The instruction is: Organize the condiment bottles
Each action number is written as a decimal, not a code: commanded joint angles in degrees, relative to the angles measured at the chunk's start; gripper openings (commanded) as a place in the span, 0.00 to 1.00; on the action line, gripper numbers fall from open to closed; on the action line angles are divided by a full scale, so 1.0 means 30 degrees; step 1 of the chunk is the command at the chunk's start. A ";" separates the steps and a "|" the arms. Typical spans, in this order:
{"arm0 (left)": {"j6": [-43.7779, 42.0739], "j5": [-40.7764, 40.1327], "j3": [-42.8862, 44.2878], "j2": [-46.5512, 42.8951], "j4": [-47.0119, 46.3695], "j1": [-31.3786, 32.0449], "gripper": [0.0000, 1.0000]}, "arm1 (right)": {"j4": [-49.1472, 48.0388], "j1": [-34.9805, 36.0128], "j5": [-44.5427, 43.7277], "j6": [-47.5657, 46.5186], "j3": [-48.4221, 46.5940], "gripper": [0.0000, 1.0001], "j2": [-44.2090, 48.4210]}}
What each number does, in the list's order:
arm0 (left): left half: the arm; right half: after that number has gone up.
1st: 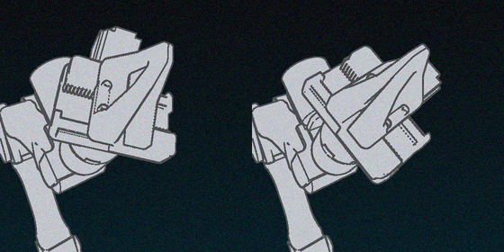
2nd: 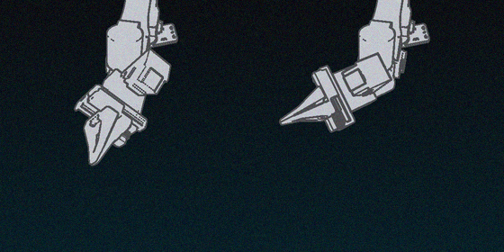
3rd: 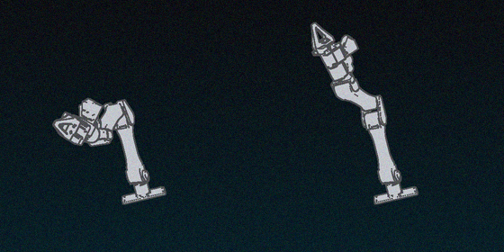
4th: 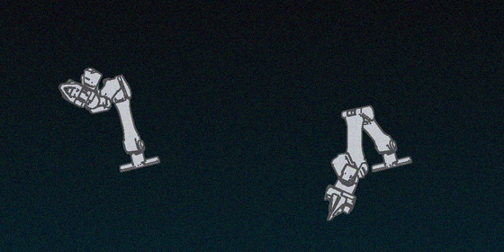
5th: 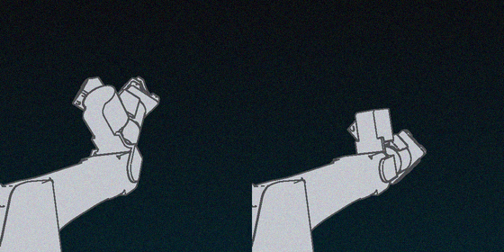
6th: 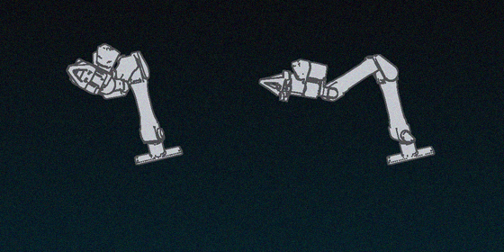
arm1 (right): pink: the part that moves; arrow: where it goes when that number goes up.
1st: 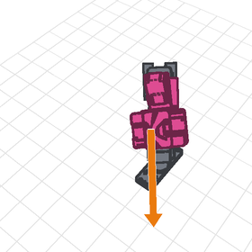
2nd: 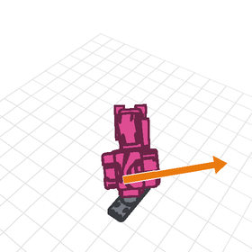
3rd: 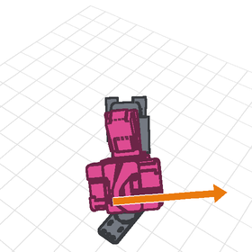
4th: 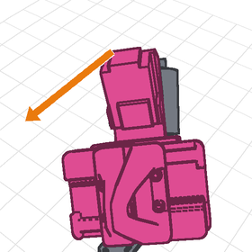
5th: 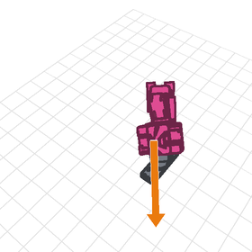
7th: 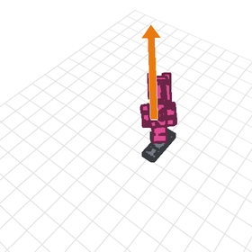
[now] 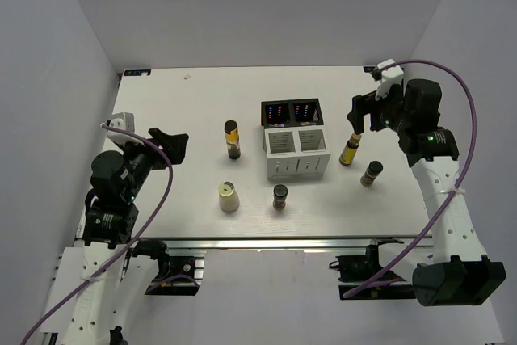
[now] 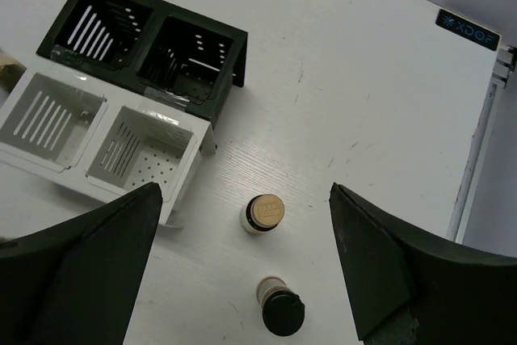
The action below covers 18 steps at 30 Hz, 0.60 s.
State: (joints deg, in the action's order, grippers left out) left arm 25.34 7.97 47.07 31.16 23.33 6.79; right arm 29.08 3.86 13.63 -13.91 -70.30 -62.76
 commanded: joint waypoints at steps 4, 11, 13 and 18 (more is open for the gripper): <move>-0.0010 0.1153 -0.0309 0.0015 0.0396 -0.0124 0.98 | 0.0671 0.0032 0.7863 -0.6406 -0.0267 0.90 0.0090; -0.0039 0.0451 0.0188 -0.0278 0.1857 -0.0124 0.94 | 0.1414 0.6298 0.7466 -0.8259 -0.1964 0.89 -0.2132; 0.0048 0.0041 0.0480 -0.0482 0.2386 -0.0124 0.85 | -0.0452 0.7236 0.7733 -0.5315 -0.1937 0.89 -0.2983; 0.0311 -0.1188 0.0892 -0.1098 0.4174 -0.0153 0.44 | -0.2191 1.1243 0.3117 -0.2690 -0.2522 0.45 -0.5701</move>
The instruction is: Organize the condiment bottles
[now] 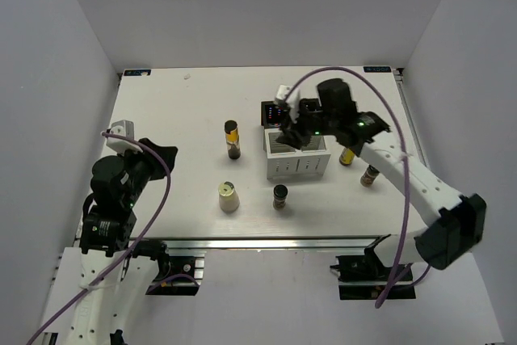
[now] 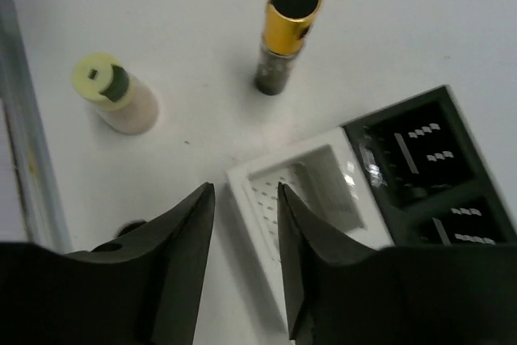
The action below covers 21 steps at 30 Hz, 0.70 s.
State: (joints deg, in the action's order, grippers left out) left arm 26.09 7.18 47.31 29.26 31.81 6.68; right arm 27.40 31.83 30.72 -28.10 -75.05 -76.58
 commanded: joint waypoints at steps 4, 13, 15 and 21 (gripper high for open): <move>0.0415 -0.1192 0.0783 -0.0991 0.2226 -0.0116 0.67 | -0.1604 0.3040 -0.4612 0.4468 -0.3364 0.62 -0.4146; 0.1031 -0.1749 0.0491 -0.1988 0.3165 -0.0087 0.81 | -0.2189 0.3363 -0.5465 0.5997 -0.6564 0.89 -0.9012; 0.1089 -0.1778 0.0257 -0.2017 0.3049 -0.0087 0.81 | -0.2218 0.3421 -0.5173 0.6026 -0.7414 0.89 -1.0005; 0.1236 -0.1515 -0.0271 -0.1550 0.2346 -0.0116 0.82 | -0.1838 0.3714 -0.4791 0.5557 -0.9465 0.89 -1.1913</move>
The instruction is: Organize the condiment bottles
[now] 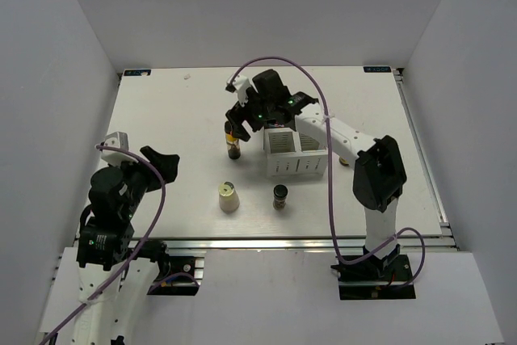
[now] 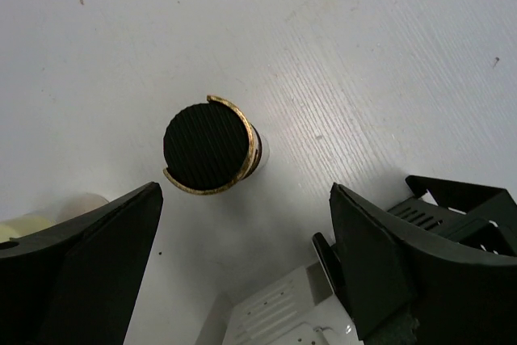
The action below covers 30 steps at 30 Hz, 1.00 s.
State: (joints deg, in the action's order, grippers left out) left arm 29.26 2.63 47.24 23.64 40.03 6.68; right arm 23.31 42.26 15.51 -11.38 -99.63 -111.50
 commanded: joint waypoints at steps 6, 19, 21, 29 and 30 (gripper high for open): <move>0.0443 0.0030 -0.0630 0.0412 -0.0775 -0.0087 0.83 | -0.0826 0.0415 0.0514 -0.0368 -0.1271 0.89 -0.1004; 0.0970 0.0206 -0.1187 0.0383 -0.1010 -0.0116 0.83 | -0.2232 0.0562 0.0808 -0.0807 -0.2296 0.76 -0.2471; 0.1029 0.0264 -0.1275 0.0324 -0.1010 -0.0116 0.83 | -0.2553 0.0562 0.0982 -0.0866 -0.2208 0.72 -0.2530; 0.1030 0.0352 -0.1363 0.0177 -0.0863 -0.0087 0.83 | -0.2233 0.0562 0.1305 -0.1128 -0.2502 0.38 -0.2765; 0.1029 0.0382 -0.1392 0.0148 -0.0863 -0.0116 0.83 | -0.2204 0.0562 0.1392 -0.1246 -0.2501 0.35 -0.2677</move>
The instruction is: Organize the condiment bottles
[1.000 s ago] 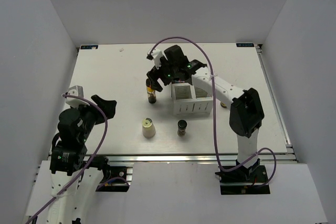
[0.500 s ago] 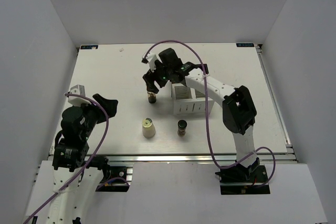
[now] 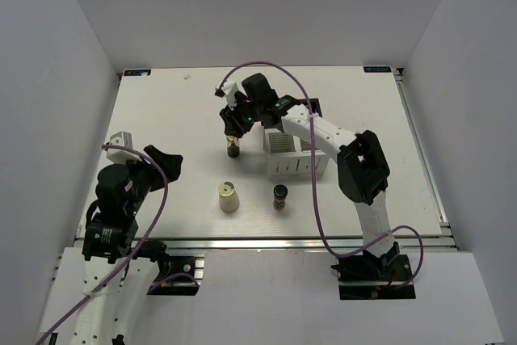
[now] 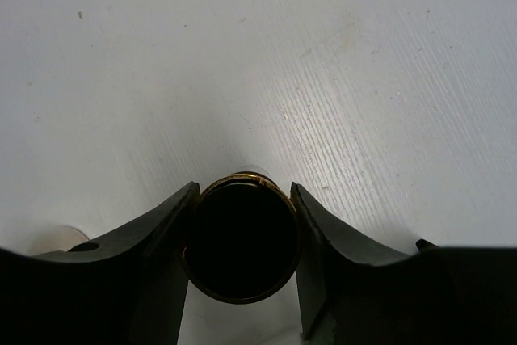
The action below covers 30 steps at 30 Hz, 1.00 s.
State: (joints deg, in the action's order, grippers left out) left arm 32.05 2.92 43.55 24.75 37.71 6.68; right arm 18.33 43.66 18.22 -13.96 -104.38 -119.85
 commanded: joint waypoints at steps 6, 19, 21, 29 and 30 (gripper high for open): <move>0.0068 0.1308 -0.0483 -0.0136 -0.0676 -0.0116 0.83 | 0.0247 0.0066 0.1252 -0.0857 -0.2206 0.00 0.0663; -0.0196 0.3831 -0.0980 0.0977 -0.1906 -0.0087 0.81 | 0.3060 -0.2419 0.2631 0.0901 -0.6430 0.00 0.2855; -0.0167 0.4007 -0.1127 0.0948 -0.2140 -0.0116 0.81 | 0.3178 -0.3007 0.2424 0.1077 -0.5875 0.00 0.3415; 0.0126 0.5033 -0.1889 0.1533 -0.3224 -0.0087 0.82 | 0.4027 -0.6465 0.2306 0.0844 -0.4789 0.00 0.4882; 0.0126 0.5120 -0.1919 0.1679 -0.3429 -0.0087 0.82 | 0.4057 -0.6670 0.2306 0.0785 -0.4642 0.00 0.4969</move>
State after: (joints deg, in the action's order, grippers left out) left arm 32.23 16.08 38.33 28.93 30.33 6.59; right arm 30.63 24.77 24.64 -11.66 -119.15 -107.72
